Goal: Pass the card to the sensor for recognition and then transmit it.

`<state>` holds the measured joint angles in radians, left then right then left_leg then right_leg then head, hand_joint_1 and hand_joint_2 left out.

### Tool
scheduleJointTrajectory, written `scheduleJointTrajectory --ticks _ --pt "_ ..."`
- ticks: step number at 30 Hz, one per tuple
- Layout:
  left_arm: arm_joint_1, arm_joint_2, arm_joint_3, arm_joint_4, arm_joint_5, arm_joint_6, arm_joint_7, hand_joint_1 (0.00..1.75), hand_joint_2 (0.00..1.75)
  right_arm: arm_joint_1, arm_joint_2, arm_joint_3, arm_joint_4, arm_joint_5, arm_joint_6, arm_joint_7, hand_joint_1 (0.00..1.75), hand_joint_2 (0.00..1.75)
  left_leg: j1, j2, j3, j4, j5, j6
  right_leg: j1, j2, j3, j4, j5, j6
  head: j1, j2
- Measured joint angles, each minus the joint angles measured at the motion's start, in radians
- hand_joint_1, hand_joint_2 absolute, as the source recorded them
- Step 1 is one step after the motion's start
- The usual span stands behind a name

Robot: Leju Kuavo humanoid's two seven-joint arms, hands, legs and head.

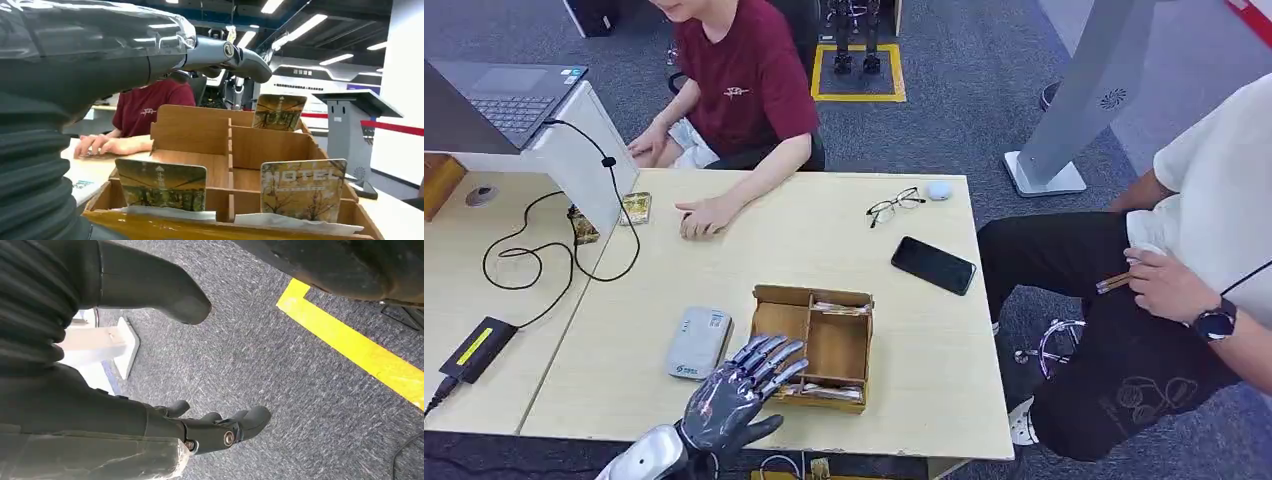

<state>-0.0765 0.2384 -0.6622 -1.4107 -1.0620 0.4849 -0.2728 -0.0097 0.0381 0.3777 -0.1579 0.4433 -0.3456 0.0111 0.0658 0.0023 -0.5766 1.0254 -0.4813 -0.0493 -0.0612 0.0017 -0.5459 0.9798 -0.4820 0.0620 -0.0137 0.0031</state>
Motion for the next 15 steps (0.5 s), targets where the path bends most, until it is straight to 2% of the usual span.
scheduleJointTrajectory --ticks 7,8,9,15 --pt "-0.003 -0.015 0.0 0.033 0.011 -0.009 0.003 0.0 1.75 0.0 0.0 0.0 0.0 0.002 -0.002 0.002 0.0 1.75 0.0 0.0 0.0 0.0 0.0 0.0 0.0 0.0 0.0 0.0 0.0 0.0 0.0 0.0" --pt "-0.003 -0.016 0.0 0.038 0.013 -0.01 0.003 1.55 1.75 0.0 0.0 0.0 0.0 0.002 -0.002 0.003 0.0 1.75 0.0 0.0 0.0 0.0 0.0 0.0 0.0 0.0 0.0 0.0 0.0 0.0 0.0 0.0" --pt "-0.004 -0.016 0.0 0.042 0.015 -0.01 0.003 1.75 1.75 0.0 0.0 0.0 0.0 0.002 -0.002 0.005 0.0 1.75 0.0 0.0 0.0 0.0 0.0 0.0 0.0 0.0 0.0 0.0 0.0 0.0 0.0 0.0" --pt "-0.017 -0.025 0.0 0.066 0.024 -0.036 0.018 1.75 1.75 0.0 0.0 0.0 0.0 0.002 -0.001 0.006 0.0 1.75 0.0 0.0 0.0 0.0 0.0 0.0 0.0 0.0 0.0 0.0 0.0 0.0 0.0 0.0"
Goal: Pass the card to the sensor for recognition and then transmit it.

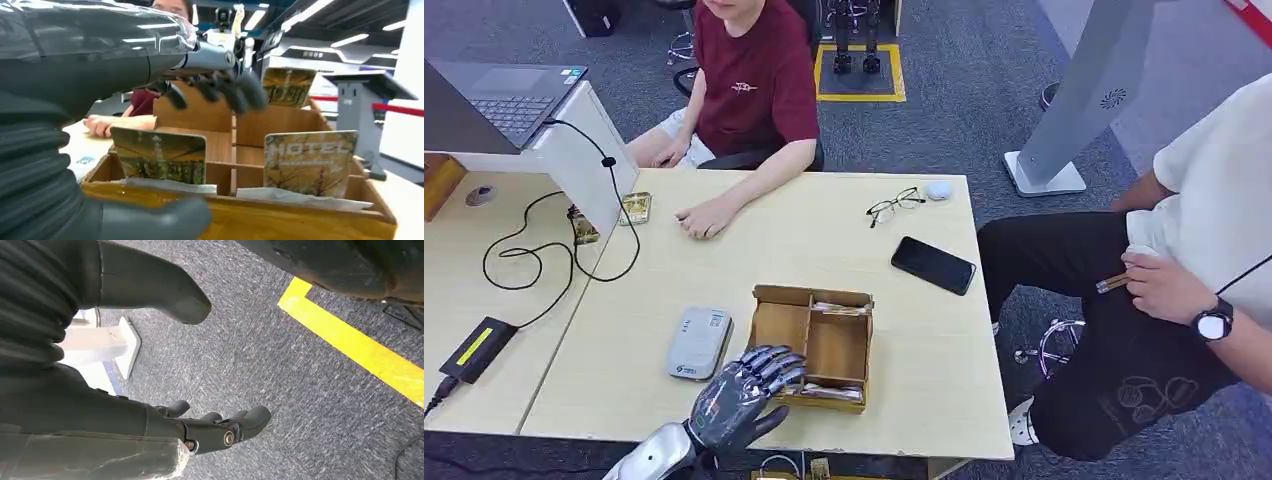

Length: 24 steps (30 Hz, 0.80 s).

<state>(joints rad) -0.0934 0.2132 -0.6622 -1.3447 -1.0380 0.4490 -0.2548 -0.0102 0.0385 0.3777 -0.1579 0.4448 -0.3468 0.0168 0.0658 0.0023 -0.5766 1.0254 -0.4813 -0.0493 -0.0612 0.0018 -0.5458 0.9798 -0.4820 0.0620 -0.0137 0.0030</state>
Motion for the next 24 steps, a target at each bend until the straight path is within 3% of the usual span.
scheduleJointTrajectory --ticks 14,15,16,18,19,24 --pt "-0.01 0.0 0.0 0.018 0.0 -0.009 0.001 1.75 1.75 0.0 0.0 0.0 0.0 0.0 0.001 -0.004 0.0 1.75 0.0 0.0 0.0 0.0 0.0 0.0 0.0 0.0 0.0 0.0 0.0 0.0 0.0 0.0" --pt "-0.01 0.0 0.0 0.018 0.0 -0.009 0.001 1.68 1.75 0.0 0.0 0.0 0.0 0.0 0.001 -0.004 0.0 1.75 0.0 0.0 0.0 0.0 0.0 0.0 0.0 0.0 0.0 0.0 0.0 0.0 0.0 0.0" --pt "-0.01 0.0 0.0 0.019 0.0 -0.009 0.001 1.75 1.75 0.0 0.0 0.0 0.0 0.0 0.001 -0.004 0.0 1.75 0.0 0.0 0.0 0.0 0.0 0.0 0.0 0.0 0.0 0.0 0.0 0.0 0.0 0.0" --pt "-0.01 0.0 0.0 0.019 0.001 -0.009 0.001 1.62 1.75 0.0 0.0 0.0 0.0 0.0 0.001 -0.004 0.0 1.75 0.0 0.0 0.0 0.0 0.0 0.0 0.0 0.0 0.0 0.0 0.0 0.0 0.0 0.0" --pt "-0.01 0.0 0.0 0.019 0.003 -0.009 0.002 1.75 1.75 0.0 0.0 0.0 0.0 0.0 0.001 -0.002 0.0 1.75 0.0 0.0 0.0 0.0 0.0 0.0 0.0 0.0 0.0 0.0 0.0 0.0 0.0 0.0" --pt "-0.007 0.0 0.0 0.019 0.019 -0.011 0.0 1.75 1.75 0.0 0.0 0.0 0.0 0.0 0.002 0.0 0.0 1.75 0.0 0.0 0.0 0.0 0.0 0.0 0.0 0.0 0.0 0.0 0.0 0.0 0.0 0.0"
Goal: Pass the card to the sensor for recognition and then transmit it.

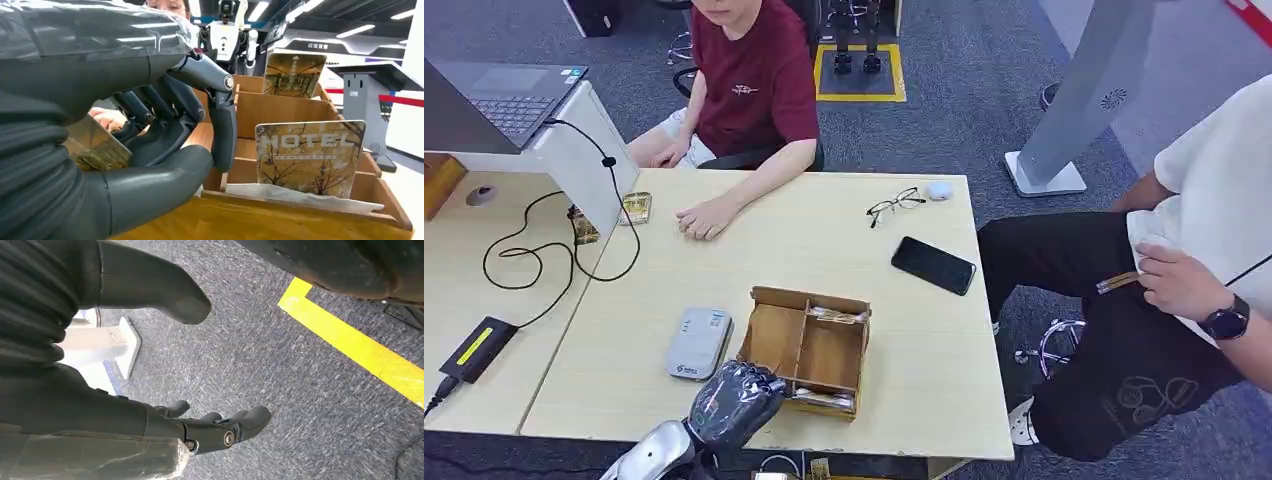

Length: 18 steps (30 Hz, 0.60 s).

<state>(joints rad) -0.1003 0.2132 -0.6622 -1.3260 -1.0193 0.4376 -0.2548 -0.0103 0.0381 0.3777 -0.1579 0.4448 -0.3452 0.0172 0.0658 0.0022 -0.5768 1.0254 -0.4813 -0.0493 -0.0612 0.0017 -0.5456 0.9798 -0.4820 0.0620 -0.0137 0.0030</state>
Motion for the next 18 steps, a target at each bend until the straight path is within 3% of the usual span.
scheduleJointTrajectory --ticks 18 --pt "-0.002 0.008 0.001 -0.054 0.052 -0.004 -0.021 1.75 1.75 0.001 0.0 0.0 0.0 0.0 0.001 -0.008 0.0 1.75 0.0 0.0 0.0 0.0 0.0 0.0 0.0 0.0 0.0 0.0 0.0 0.0 0.0 0.0"
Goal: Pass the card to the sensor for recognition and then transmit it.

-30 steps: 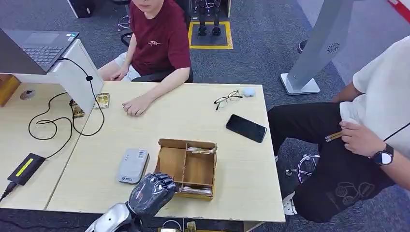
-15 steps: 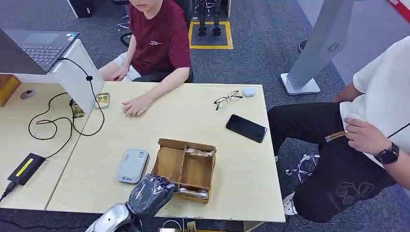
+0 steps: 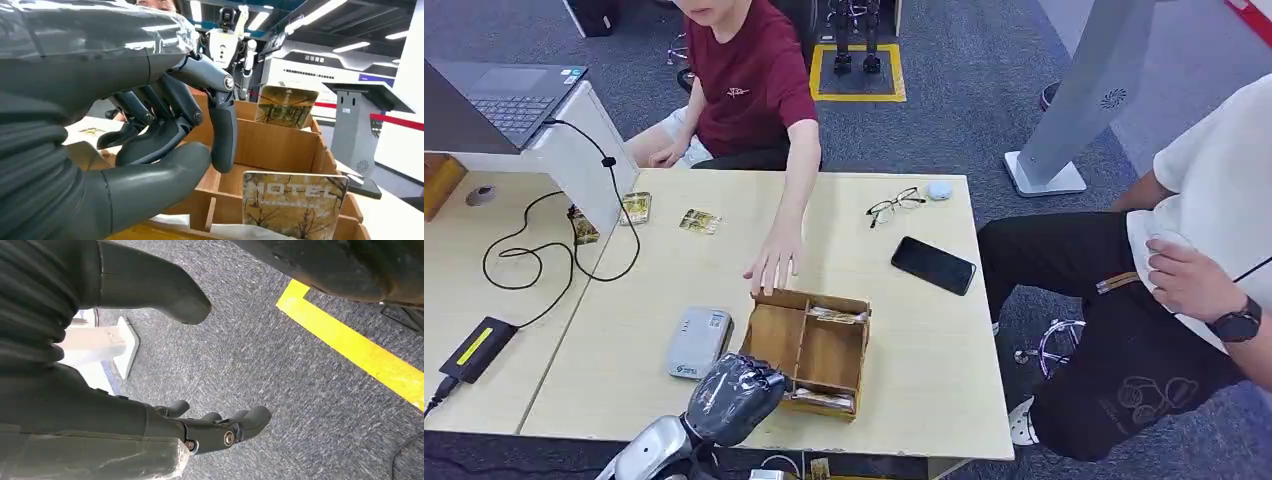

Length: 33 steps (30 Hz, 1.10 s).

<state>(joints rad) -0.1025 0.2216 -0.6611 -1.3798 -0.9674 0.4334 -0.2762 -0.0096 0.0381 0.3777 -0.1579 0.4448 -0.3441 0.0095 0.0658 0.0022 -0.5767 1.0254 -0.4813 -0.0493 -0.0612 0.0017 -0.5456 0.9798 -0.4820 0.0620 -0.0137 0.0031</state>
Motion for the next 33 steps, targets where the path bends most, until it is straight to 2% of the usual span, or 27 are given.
scheduleJointTrajectory --ticks 8,20,21,33 --pt "0.002 0.002 0.003 -0.016 0.042 0.009 -0.034 1.75 1.75 0.0 0.0 0.0 0.0 0.002 -0.003 0.001 0.0 1.75 0.0 0.0 0.0 0.0 0.0 0.0 0.0 0.0 0.0 0.0 0.0 0.0 0.0 0.0" --pt "0.013 0.003 0.033 -0.069 0.07 0.018 -0.038 1.75 1.75 0.001 0.0 0.0 0.0 0.002 -0.005 0.002 0.0 1.75 0.0 0.0 0.0 0.0 0.0 0.0 0.0 0.0 0.0 0.0 0.0 0.0 0.0 0.0" --pt "0.014 0.003 0.035 -0.07 0.07 0.019 -0.038 0.0 1.75 0.001 0.0 0.0 0.0 0.002 -0.005 0.002 0.0 1.75 0.0 0.0 0.0 0.0 0.0 0.0 0.0 0.0 0.0 0.0 0.0 0.0 0.0 0.0" --pt "0.028 0.003 0.059 -0.092 0.062 0.042 -0.036 0.0 1.75 0.003 0.0 0.0 0.0 0.001 -0.008 0.008 0.0 1.75 0.0 0.0 0.0 0.0 0.0 0.0 0.0 0.0 0.0 0.0 0.0 0.0 0.0 0.0"
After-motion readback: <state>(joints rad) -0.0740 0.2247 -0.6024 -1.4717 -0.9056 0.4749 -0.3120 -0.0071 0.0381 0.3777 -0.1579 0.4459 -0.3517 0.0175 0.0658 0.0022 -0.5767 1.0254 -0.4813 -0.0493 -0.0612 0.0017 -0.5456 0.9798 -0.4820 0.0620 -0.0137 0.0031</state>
